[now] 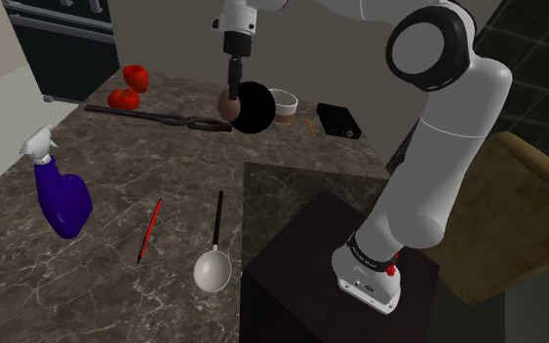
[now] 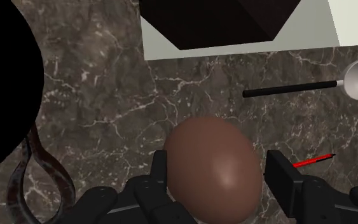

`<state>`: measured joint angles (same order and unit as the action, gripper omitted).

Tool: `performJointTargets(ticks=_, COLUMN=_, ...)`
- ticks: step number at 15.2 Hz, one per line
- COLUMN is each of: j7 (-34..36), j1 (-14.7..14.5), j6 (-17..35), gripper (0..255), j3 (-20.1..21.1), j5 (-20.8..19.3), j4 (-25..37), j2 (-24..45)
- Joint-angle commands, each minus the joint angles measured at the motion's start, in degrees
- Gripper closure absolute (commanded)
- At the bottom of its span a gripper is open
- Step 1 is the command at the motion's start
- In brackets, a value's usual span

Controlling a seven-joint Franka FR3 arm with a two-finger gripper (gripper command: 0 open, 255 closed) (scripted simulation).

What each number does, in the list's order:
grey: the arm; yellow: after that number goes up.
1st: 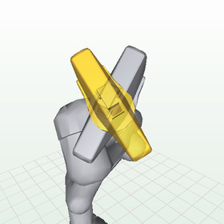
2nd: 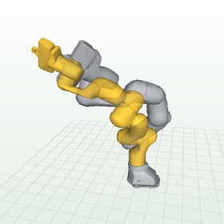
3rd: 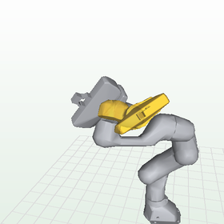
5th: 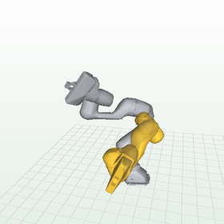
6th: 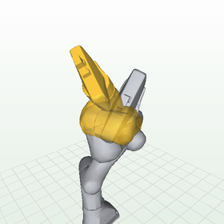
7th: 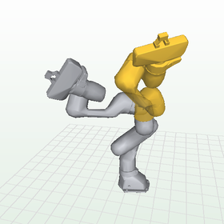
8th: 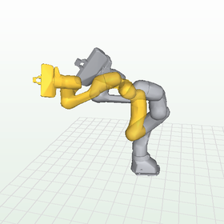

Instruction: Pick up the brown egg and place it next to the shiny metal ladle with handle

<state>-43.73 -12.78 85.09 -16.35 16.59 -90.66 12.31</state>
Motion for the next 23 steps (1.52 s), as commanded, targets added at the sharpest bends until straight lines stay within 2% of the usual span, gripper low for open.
performJointTargets(ticks=1, j7=2.5, j1=-1.5, j6=0.9, gripper=255, j3=1.0, j5=0.5, j4=-0.3, j2=-0.1)
performJointTargets(ticks=11, j7=14.1, j1=-8.5, j6=3.3, gripper=255, j3=6.1, j5=3.2, j4=4.1, j2=3.4)
performJointTargets(ticks=23, j7=11.7, j1=-8.9, j6=11.7, gripper=255, j3=6.2, j5=3.6, j4=-3.6, j2=4.4)
